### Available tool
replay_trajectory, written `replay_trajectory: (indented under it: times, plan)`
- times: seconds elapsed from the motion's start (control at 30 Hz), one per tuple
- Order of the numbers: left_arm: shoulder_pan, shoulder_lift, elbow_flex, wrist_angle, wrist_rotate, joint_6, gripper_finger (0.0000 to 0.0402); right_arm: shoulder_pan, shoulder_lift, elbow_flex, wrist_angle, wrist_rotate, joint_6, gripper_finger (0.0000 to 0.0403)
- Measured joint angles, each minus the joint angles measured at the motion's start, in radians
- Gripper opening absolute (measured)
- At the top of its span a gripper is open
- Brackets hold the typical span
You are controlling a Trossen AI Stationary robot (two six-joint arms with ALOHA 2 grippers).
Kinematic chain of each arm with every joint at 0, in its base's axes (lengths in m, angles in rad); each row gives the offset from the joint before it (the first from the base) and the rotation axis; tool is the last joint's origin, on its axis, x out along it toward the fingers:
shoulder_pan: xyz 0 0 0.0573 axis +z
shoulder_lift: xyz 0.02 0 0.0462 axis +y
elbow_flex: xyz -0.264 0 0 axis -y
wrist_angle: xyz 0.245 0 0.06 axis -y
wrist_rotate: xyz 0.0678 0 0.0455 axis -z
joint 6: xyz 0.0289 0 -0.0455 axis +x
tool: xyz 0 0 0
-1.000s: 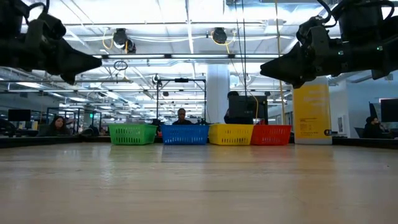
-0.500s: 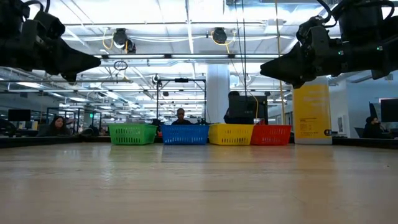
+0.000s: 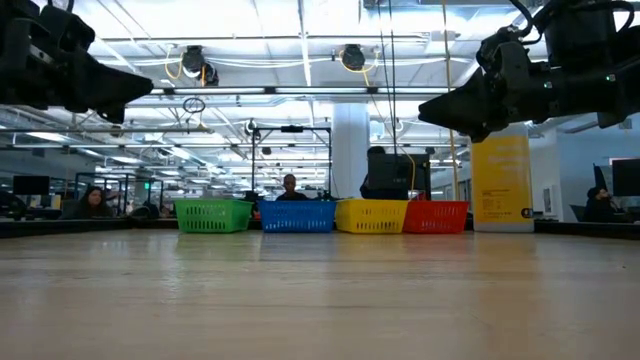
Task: Pick & Place Travel size toiletries
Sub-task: Return to Home Position
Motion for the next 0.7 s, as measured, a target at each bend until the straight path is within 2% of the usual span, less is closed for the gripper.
replay_trajectory:
  times: [0.7]
  plan:
    - [-0.003,0.023,-0.004,0.030,0.008,0.031,0.0026,0.000,0.000,0.000,0.000,0.000,0.000,0.0100]
